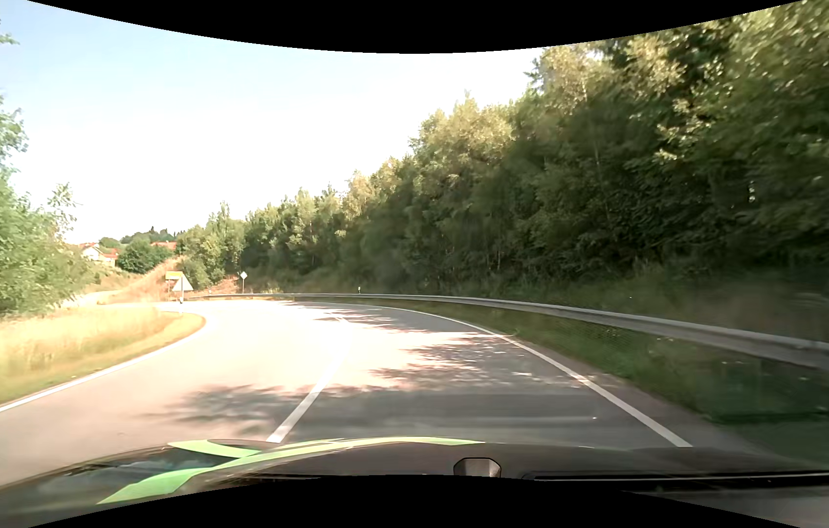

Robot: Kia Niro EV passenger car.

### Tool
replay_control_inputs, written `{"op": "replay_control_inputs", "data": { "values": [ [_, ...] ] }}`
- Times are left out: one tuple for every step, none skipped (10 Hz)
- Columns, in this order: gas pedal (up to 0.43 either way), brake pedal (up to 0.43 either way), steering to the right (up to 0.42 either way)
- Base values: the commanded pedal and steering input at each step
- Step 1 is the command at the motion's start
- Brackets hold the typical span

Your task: Follow the waypoints while adhering to traffic rules and regulations

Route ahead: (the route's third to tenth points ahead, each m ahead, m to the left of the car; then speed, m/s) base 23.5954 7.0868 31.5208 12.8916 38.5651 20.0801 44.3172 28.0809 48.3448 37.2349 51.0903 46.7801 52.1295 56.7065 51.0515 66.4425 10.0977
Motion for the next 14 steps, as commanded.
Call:
{"op": "replay_control_inputs", "data": {
  "values": [
    [0.039,0.0,-0.036],
    [0.039,0.0,-0.04],
    [0.047,0.0,-0.046],
    [0.059,0.0,-0.051],
    [0.067,0.0,-0.057],
    [0.079,0.0,-0.06],
    [0.087,0.0,-0.06],
    [0.098,0.0,-0.063],
    [0.098,0.0,-0.068],
    [0.098,0.0,-0.073],
    [0.087,0.0,-0.077],
    [0.067,0.0,-0.081],
    [0.067,0.0,-0.084],
    [0.067,0.0,-0.087]
  ]
}}
